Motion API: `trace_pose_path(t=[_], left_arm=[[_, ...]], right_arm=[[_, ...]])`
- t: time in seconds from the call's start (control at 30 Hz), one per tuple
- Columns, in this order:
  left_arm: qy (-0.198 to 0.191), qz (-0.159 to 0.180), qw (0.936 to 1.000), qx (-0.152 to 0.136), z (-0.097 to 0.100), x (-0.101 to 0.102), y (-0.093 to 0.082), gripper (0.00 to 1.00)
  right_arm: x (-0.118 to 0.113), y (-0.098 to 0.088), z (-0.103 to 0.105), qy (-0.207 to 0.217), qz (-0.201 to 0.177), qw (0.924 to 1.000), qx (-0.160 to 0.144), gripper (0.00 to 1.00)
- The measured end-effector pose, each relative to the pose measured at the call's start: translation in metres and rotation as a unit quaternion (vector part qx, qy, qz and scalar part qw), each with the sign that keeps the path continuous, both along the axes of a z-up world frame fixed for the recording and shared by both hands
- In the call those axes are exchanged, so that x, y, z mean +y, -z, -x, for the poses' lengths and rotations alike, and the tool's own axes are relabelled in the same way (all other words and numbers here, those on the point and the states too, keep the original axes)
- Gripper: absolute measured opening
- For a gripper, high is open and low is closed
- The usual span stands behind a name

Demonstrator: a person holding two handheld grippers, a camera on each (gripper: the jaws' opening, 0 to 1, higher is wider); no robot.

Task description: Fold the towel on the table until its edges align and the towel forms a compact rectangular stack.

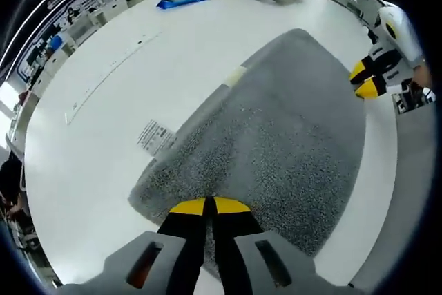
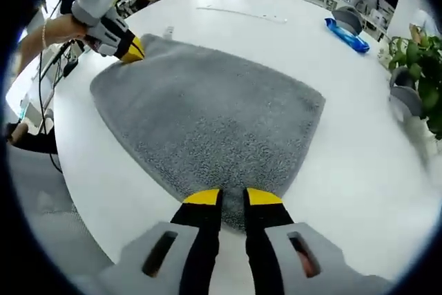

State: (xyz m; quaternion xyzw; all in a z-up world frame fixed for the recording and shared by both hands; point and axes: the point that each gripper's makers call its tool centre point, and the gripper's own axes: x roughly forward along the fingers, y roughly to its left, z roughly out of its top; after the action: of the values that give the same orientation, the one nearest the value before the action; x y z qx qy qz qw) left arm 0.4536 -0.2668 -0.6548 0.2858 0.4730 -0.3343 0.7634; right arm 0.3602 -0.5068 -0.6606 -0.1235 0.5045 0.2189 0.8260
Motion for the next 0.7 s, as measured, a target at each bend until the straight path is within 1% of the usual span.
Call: trace_pose_path(t=[0.07,0.13,0.2,0.3,0.37,0.47,0.63,0.7], left_arm=[[0.0,0.002,1.0,-0.001,0.0001,0.0003,0.0001,0.03],[0.001,0.006,1.0,-0.002,-0.0009,0.0015,0.0004,0.03],[-0.021,0.018,0.9996,0.006,-0.0026,0.0026,0.0012,0.02],[-0.028,0.022,0.9993,0.012,-0.0048,0.0033,0.0023,0.02],[-0.031,0.021,0.9992,0.013,-0.0046,0.0029,0.0026,0.02],[-0.023,0.019,0.9995,0.008,-0.0049,0.0029,0.0024,0.03],[-0.021,0.022,0.9994,0.014,-0.0026,0.003,0.0034,0.03],[-0.02,0.019,0.9996,0.011,-0.0004,0.0028,0.0038,0.02]], right_arm=[[-0.0009,0.0005,-0.0006,0.018,-0.001,0.9997,0.017,0.09],[-0.0011,0.001,-0.0013,0.023,0.005,0.9991,0.035,0.08],[-0.0007,0.0014,-0.0022,0.024,0.012,0.9984,0.049,0.08],[-0.0009,0.0019,-0.0039,0.022,0.019,0.9978,0.06,0.08],[-0.0014,0.0022,-0.0042,0.023,0.021,0.9975,0.064,0.08],[-0.002,0.0021,-0.0038,0.022,0.023,0.9976,0.061,0.08],[-0.0023,0.0021,-0.0051,0.023,0.029,0.9977,0.058,0.07],[-0.0028,0.0022,-0.0072,0.021,0.031,0.9976,0.059,0.07]])
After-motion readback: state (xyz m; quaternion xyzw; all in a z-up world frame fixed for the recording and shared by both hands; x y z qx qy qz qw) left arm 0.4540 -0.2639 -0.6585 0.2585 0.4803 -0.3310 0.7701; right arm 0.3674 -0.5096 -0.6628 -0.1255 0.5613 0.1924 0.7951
